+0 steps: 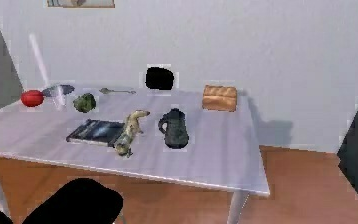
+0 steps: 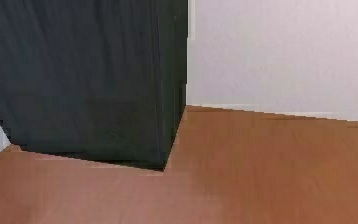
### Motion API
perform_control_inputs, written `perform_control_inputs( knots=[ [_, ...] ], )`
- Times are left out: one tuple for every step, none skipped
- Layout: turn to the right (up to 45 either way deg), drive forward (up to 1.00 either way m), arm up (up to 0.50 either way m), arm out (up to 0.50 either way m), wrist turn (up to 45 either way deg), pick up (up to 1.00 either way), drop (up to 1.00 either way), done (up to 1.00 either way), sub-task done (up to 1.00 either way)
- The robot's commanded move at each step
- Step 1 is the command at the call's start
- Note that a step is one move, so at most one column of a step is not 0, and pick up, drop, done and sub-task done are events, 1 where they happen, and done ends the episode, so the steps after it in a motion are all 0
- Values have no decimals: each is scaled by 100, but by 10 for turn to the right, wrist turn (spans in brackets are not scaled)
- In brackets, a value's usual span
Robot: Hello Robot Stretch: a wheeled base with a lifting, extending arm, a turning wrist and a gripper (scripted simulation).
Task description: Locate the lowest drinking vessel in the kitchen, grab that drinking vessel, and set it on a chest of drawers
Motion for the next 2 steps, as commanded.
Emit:
perform_control_inputs(
  knots=[
    [450,0,0,0,0,0,0,0,0],
    [30,0,0,0,0,0,0,0,0]
  ],
)
